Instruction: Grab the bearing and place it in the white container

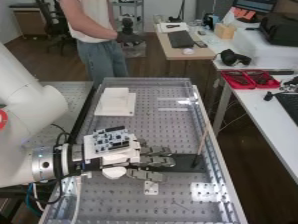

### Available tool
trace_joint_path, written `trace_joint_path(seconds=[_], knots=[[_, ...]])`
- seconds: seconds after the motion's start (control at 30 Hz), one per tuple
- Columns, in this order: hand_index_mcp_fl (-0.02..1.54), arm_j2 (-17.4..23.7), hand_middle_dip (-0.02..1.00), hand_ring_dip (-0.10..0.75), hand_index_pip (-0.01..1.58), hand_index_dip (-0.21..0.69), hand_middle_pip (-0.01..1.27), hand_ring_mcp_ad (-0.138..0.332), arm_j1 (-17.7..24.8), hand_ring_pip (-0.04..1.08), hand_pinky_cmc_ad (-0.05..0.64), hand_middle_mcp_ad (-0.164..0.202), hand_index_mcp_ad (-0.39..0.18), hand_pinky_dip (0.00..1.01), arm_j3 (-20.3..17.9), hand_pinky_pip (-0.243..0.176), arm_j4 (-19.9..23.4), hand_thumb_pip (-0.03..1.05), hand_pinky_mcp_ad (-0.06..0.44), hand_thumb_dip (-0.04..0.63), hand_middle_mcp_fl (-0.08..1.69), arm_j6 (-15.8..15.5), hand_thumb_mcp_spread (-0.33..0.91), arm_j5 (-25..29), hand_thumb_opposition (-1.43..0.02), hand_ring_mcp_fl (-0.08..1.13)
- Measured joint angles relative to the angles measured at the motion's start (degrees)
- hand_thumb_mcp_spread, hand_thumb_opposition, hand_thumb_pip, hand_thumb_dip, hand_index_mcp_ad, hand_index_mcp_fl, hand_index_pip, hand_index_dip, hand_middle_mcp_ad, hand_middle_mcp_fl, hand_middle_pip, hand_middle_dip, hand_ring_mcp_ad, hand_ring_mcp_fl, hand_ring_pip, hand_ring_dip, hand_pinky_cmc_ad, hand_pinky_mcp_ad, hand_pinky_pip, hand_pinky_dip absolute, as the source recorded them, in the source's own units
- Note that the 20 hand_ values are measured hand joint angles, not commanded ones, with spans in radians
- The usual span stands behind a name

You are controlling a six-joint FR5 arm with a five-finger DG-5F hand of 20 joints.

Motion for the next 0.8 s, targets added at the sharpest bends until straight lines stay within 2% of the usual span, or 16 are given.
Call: trace_joint_path(seconds=[0.8], knots=[[0.14,-0.74,0.19,0.073,1.35,0.122,0.14,0.115,-0.09,0.09,0.363,0.044,-0.152,0.18,0.35,-0.075,-0.19,0.65,0.283,0.333,0.0,-0.78,0.43,0.36,-0.86,0.01]])
